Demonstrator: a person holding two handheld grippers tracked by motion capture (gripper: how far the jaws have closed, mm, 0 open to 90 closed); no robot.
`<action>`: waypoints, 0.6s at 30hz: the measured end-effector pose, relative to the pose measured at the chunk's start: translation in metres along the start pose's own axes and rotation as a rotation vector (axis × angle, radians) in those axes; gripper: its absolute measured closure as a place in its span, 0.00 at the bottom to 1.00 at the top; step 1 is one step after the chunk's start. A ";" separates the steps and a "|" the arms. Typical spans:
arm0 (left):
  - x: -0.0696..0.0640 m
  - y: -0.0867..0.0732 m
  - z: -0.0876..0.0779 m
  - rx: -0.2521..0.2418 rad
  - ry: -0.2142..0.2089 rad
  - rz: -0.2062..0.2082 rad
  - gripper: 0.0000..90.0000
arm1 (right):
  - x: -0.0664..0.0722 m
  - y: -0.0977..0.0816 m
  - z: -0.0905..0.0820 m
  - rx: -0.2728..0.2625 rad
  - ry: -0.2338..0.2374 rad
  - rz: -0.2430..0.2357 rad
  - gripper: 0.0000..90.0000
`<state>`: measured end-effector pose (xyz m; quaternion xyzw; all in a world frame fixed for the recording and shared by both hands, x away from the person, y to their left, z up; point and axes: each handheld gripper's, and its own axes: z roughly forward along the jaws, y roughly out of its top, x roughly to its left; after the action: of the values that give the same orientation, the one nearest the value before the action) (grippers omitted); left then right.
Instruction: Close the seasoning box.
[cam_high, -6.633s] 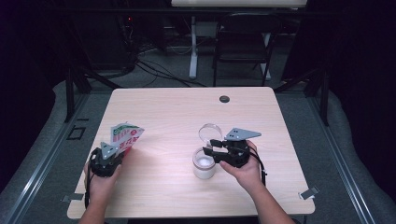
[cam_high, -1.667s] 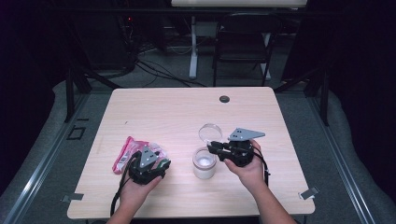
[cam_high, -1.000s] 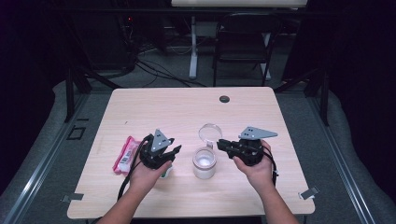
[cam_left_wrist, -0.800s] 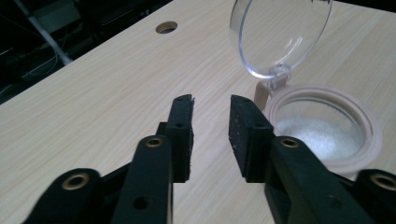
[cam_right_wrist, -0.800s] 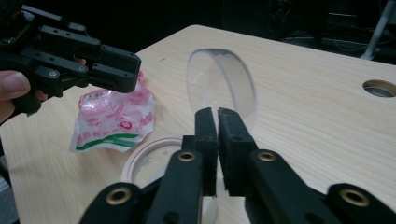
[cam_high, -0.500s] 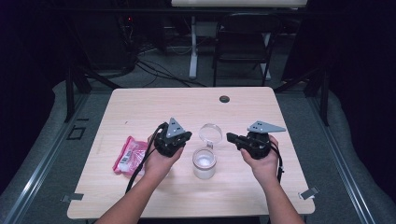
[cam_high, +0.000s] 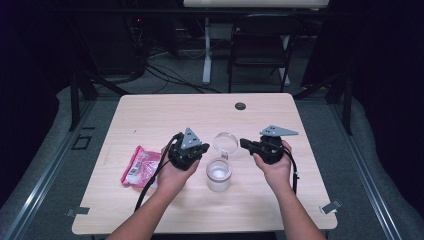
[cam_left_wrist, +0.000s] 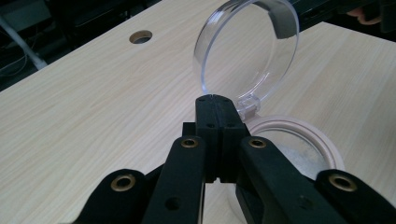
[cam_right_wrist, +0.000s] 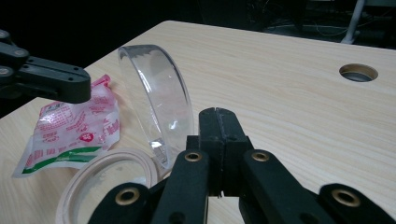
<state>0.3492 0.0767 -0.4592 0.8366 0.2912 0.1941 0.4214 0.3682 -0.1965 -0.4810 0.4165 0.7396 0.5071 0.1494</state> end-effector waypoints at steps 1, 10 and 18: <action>-0.001 0.000 0.000 -0.002 -0.002 -0.001 1.00 | -0.001 0.000 0.001 0.002 0.005 -0.001 1.00; -0.007 0.003 0.001 0.006 -0.016 0.018 1.00 | -0.003 0.000 0.005 -0.003 0.019 0.010 1.00; -0.008 0.005 0.000 0.009 -0.019 0.020 1.00 | -0.001 0.000 0.006 0.003 0.027 0.001 0.99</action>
<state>0.3444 0.0692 -0.4557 0.8431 0.2798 0.1893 0.4184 0.3726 -0.1931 -0.4836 0.4101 0.7422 0.5117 0.1388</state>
